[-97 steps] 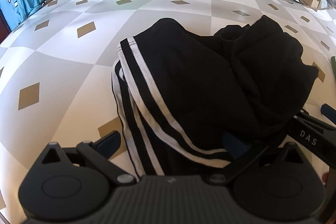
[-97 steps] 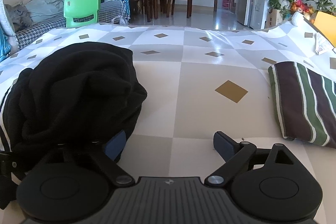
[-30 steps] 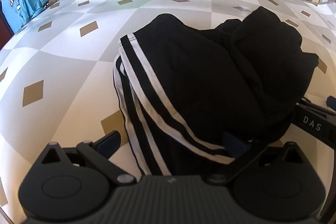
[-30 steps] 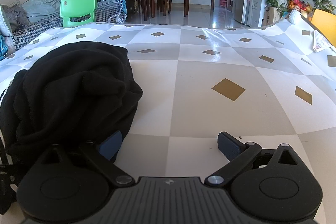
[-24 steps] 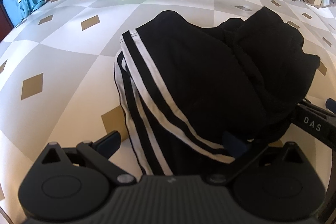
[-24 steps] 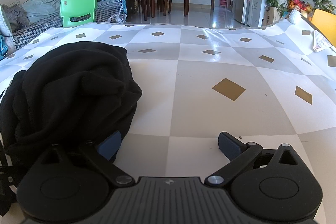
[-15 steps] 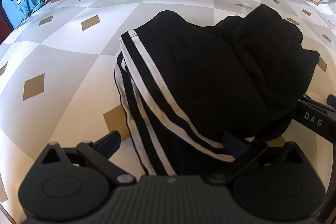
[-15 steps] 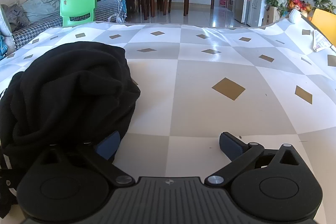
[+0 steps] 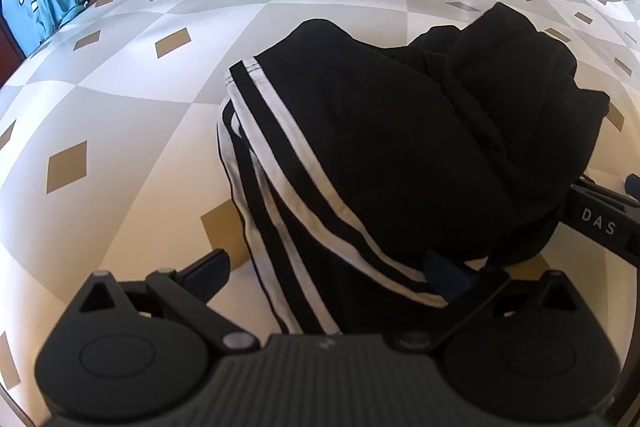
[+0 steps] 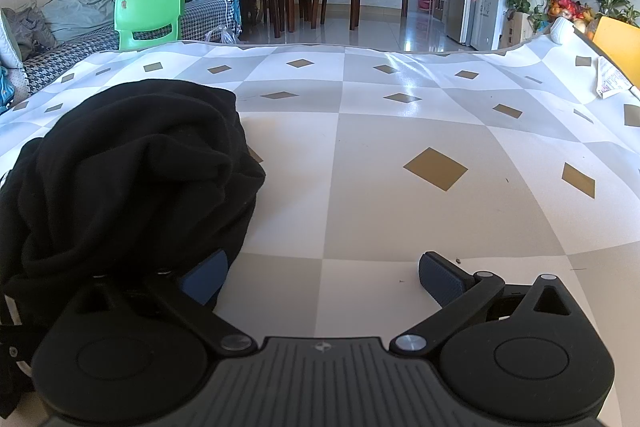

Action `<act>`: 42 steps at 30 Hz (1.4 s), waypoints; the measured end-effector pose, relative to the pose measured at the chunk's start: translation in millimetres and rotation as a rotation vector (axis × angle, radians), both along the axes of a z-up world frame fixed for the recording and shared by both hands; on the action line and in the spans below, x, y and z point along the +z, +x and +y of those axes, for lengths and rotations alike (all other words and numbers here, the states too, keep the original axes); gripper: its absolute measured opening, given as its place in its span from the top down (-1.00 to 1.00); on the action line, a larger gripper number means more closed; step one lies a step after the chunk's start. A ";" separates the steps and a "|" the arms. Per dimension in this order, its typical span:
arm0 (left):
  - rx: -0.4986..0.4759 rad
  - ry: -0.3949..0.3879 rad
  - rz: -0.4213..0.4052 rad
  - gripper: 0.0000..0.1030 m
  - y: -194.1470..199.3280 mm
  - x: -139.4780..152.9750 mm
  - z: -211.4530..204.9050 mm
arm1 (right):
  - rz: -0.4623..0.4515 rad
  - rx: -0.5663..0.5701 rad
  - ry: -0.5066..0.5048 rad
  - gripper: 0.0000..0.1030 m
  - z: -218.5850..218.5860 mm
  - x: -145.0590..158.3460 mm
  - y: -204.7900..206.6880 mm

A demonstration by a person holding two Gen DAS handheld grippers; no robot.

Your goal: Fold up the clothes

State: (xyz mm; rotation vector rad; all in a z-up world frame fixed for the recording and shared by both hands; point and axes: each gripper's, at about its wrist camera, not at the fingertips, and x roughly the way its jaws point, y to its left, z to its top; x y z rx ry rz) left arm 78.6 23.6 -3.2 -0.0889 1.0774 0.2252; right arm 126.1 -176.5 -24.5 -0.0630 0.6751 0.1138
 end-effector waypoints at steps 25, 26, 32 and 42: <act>-0.002 -0.002 0.032 -1.00 9.3 1.1 -0.3 | 0.002 0.000 -0.002 -1.00 0.1 0.3 1.8; -0.004 -0.003 0.032 -1.00 9.5 1.2 -0.2 | 0.005 0.000 -0.002 -1.00 -0.1 0.7 1.5; -0.025 -0.003 0.037 -1.00 9.1 1.7 -1.8 | 0.081 0.008 -0.025 -1.00 -0.5 6.7 0.2; -0.042 -0.026 0.049 -1.00 4.7 2.2 -4.0 | 0.257 0.052 -0.059 -0.98 -4.7 16.7 -5.2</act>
